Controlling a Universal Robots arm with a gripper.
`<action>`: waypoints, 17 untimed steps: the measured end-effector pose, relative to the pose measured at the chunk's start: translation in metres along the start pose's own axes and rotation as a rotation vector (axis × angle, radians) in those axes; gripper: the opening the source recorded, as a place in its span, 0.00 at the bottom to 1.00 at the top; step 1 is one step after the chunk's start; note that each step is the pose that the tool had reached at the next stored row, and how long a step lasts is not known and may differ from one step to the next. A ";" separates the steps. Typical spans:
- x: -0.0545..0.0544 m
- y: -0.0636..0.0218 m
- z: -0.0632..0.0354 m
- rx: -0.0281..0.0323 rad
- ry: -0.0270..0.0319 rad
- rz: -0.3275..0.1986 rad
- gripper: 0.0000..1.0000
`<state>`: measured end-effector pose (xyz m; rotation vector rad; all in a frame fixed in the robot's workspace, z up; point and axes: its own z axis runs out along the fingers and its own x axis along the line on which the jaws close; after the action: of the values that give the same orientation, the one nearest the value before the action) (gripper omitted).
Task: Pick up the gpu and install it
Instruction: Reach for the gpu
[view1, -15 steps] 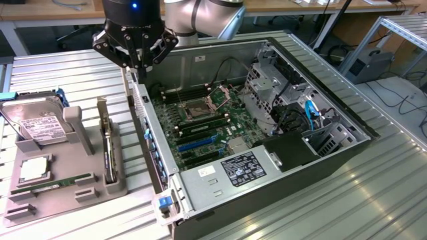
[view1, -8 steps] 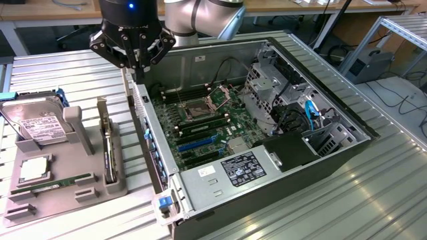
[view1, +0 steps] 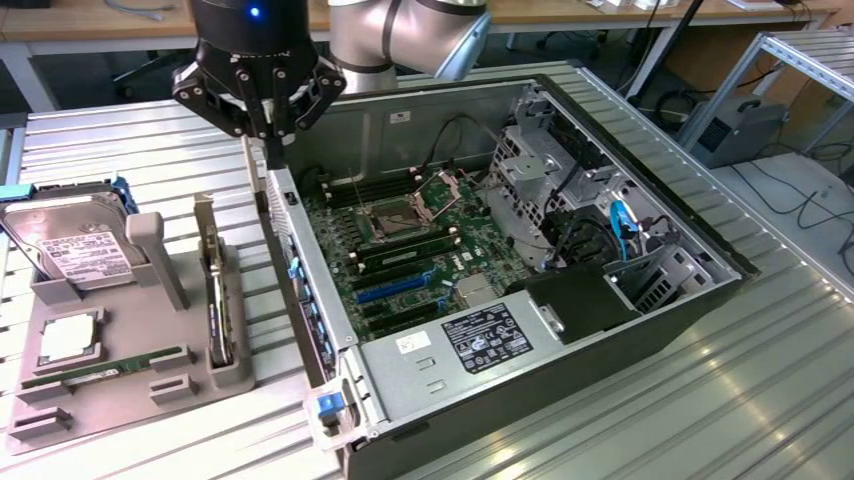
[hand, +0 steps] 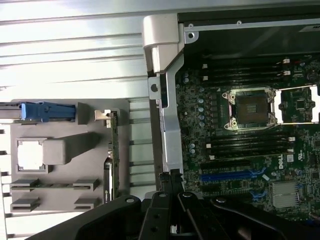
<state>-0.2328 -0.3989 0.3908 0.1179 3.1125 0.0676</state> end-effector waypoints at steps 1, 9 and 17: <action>0.000 0.0000 0.0000 0.0000 0.0000 0.000 0.11; 0.004 -0.0003 -0.0001 0.0000 0.0000 0.000 0.11; 0.008 -0.0006 -0.0001 0.0000 -0.0001 0.000 0.11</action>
<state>-0.2407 -0.3989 0.3907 0.1180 3.1125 0.0676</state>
